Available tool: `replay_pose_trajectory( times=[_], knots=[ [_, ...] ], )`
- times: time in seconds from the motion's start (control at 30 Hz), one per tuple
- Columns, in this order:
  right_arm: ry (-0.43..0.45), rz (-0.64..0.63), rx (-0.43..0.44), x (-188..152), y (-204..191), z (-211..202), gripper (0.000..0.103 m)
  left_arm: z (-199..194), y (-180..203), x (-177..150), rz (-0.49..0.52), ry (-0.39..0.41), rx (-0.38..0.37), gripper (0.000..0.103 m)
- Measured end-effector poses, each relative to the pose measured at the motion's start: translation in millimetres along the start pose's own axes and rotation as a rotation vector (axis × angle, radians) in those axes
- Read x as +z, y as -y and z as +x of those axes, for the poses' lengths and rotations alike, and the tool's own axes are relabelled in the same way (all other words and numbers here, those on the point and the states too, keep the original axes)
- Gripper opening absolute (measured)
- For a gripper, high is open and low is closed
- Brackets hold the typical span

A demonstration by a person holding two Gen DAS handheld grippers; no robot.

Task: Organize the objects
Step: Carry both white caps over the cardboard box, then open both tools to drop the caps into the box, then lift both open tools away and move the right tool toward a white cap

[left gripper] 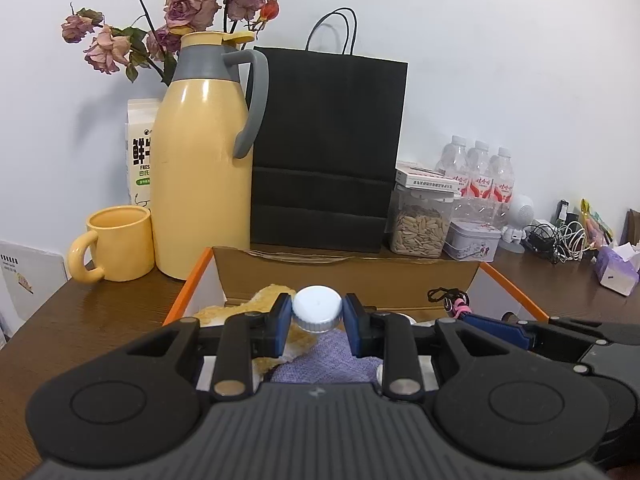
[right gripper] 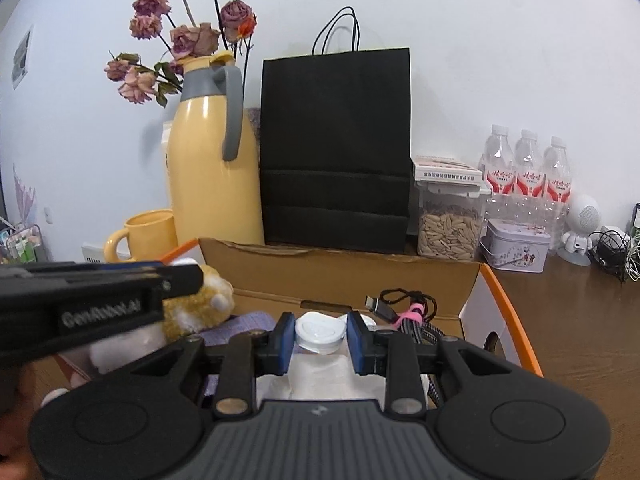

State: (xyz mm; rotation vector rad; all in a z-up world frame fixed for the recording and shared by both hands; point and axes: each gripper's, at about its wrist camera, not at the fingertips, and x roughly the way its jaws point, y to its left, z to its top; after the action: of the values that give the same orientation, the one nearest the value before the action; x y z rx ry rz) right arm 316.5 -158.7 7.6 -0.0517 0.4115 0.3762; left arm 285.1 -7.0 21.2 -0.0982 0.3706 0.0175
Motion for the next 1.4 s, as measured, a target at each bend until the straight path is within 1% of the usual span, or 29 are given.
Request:
replay_pose_trajectory(
  times=[0.17,0.23,0.27,0.3,0.33,0.37,0.4,0.43,0.47,0.5,0.53,0.6,0.9,1.2,1.4],
  knots=[
    [-0.01,0.0,-0.002,-1,0,1,0.027,-1,1,-2,0.007,0.004,0.02,0.029],
    [-0.015,0.006,-0.001,-2,1,0,0.027,-2,0,-2,0.006,0.007,0.026,0.033],
    [-0.01,0.009,-0.004,-2,1,-1,0.028,-3,-1,-2,0.006,0.009,0.028,0.038],
    [-0.008,0.01,-0.005,-2,2,-2,0.034,-4,-2,-3,0.006,0.013,0.03,0.045],
    [-0.004,0.015,-0.004,-2,3,-4,0.039,-5,-3,-3,0.006,0.02,0.032,0.049],
    [0.004,0.021,-0.006,-2,3,-5,0.056,-6,-3,-3,0.006,0.026,0.034,0.054],
    [0.012,0.024,-0.014,-2,4,-7,0.073,-8,-4,-3,0.007,0.032,0.035,0.061],
    [0.019,0.022,-0.019,-2,4,-9,0.079,-9,-4,-3,0.006,0.038,0.038,0.068],
    [0.028,0.021,-0.021,-2,4,-11,0.088,-11,-4,-3,0.002,0.046,0.043,0.09],
    [0.035,0.021,-0.023,-2,4,-13,0.091,-13,-5,-2,-0.001,0.057,0.052,0.103],
    [0.042,0.02,-0.025,-2,4,-15,0.094,-16,-5,-2,-0.003,0.078,0.066,0.103],
    [0.053,0.021,-0.031,-2,4,-17,0.103,-20,-5,-2,-0.005,0.094,0.073,0.103],
    [0.073,0.012,-0.032,-1,1,-26,0.103,-27,-8,-1,-0.014,0.11,0.077,0.103],
    [0.113,0.013,-0.051,-3,2,-44,0.103,-47,-15,-4,-0.018,0.15,0.046,0.103],
    [0.129,-0.009,-0.048,-10,2,-61,0.103,-62,-21,-10,-0.011,0.141,0.046,0.103]
  ],
)
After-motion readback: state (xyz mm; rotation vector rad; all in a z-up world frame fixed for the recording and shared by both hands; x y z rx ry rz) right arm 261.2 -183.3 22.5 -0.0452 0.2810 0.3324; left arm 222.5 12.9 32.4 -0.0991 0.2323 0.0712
